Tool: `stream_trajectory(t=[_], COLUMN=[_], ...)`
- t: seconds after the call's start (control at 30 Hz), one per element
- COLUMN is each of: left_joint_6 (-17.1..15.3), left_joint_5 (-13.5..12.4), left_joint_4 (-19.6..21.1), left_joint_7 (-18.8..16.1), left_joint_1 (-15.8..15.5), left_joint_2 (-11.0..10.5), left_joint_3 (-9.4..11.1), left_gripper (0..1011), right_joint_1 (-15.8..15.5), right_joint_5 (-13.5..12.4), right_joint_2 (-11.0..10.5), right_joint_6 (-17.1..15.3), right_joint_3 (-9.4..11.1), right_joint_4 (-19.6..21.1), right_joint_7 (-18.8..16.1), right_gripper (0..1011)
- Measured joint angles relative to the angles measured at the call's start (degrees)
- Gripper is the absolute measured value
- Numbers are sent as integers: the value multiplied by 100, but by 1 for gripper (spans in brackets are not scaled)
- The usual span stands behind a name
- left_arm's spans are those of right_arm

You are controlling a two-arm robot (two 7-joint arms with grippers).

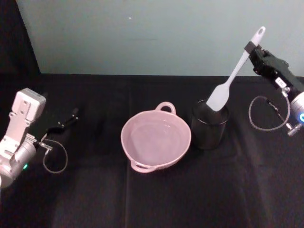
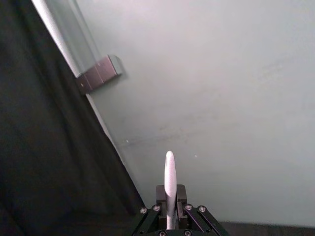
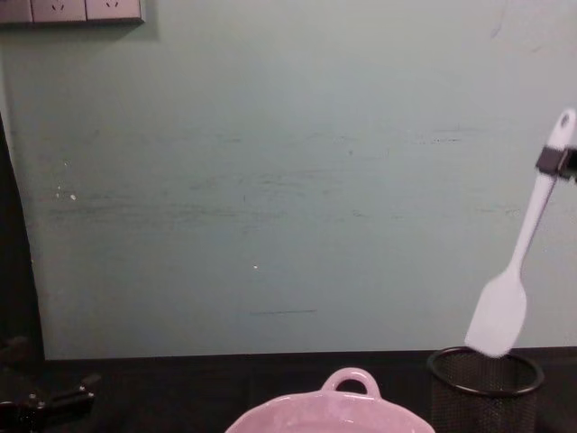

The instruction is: Use the one hand to pick up the spoon and stir the clear water in the bowl.

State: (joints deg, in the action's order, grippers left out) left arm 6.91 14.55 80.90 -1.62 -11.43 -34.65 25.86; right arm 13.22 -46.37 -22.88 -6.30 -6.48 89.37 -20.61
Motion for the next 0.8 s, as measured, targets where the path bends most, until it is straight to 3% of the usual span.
stream_trajectory(t=[0.8], left_joint_6=[0], left_joint_5=[0], left_joint_4=[0], left_joint_7=[0], left_joint_1=[0], left_joint_2=[0], left_joint_3=[0], left_gripper=[1011], right_joint_1=[152], right_joint_5=[-87], right_joint_2=[-35], right_joint_6=[307], right_joint_3=[-585], right_joint_4=[-876], right_joint_7=[-50], right_gripper=[119])
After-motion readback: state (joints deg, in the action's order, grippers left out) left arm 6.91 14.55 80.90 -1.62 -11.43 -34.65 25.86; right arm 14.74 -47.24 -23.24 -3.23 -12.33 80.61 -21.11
